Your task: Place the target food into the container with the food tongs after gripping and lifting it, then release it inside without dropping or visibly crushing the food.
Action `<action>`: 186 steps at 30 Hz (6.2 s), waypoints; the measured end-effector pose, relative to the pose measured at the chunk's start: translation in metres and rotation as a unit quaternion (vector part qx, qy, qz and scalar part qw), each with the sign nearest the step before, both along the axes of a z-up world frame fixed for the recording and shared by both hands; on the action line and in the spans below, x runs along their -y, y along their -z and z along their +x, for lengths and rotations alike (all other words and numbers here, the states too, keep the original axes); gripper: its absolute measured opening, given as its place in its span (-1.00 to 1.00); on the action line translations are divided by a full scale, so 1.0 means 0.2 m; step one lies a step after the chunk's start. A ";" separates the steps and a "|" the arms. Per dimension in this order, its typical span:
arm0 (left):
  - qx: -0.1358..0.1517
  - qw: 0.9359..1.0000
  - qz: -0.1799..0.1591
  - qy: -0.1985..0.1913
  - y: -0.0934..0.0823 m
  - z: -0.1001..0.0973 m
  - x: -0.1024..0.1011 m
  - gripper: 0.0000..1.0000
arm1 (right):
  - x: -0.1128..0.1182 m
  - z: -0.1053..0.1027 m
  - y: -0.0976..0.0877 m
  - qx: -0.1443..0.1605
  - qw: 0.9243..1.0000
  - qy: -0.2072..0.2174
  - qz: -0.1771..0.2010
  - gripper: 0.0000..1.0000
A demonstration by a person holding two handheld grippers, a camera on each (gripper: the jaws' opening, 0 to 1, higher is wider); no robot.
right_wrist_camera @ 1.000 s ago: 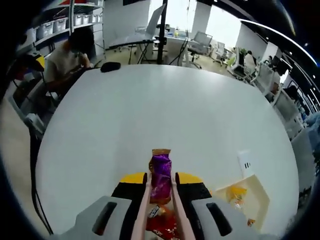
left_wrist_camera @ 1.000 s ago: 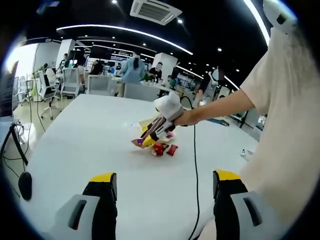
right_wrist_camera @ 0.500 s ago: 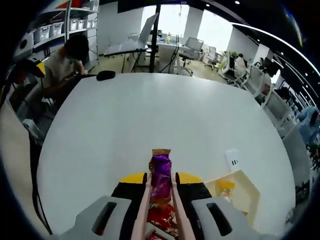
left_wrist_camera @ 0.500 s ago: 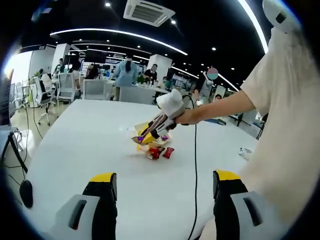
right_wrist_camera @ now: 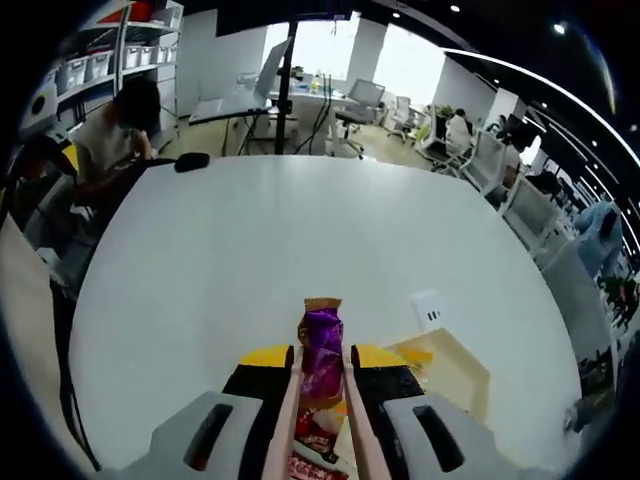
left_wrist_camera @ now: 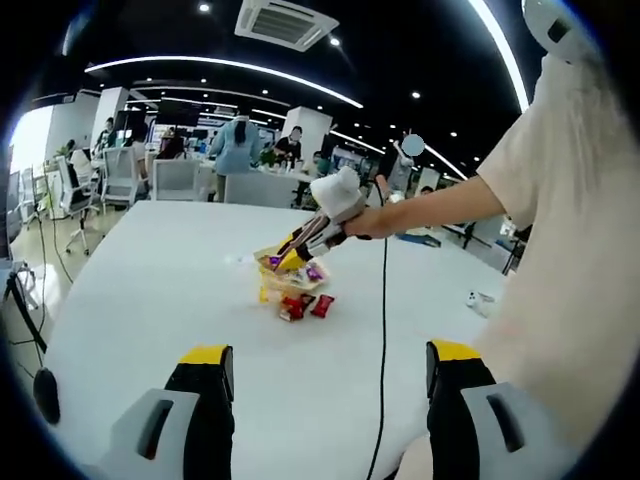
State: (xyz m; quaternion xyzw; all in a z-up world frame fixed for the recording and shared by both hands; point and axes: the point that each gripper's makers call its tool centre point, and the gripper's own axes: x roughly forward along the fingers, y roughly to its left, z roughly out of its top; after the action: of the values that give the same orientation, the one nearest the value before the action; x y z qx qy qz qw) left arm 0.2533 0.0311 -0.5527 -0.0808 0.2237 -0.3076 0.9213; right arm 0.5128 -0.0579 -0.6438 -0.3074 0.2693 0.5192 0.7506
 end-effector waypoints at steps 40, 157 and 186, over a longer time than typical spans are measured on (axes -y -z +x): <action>0.016 1.000 -0.007 -0.013 -0.07 0.06 0.01 0.57 | 0.32 0.40 -0.13 0.046 0.997 0.051 -0.033 -0.56; -0.004 1.000 -0.007 0.010 -0.01 -0.02 0.11 0.56 | 0.42 -0.07 0.04 0.019 0.999 0.037 -0.030 -0.52; -0.009 1.000 -0.007 0.014 0.00 -0.03 0.14 0.56 | 0.48 -0.25 0.24 0.003 0.994 -0.047 -0.102 -0.52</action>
State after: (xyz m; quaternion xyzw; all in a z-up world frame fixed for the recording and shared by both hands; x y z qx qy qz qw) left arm 0.2477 0.0024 -0.5527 -0.0869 0.2313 -0.3208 0.9143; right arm 0.4619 -0.1537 -0.6922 -0.3967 0.3035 0.5228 0.6908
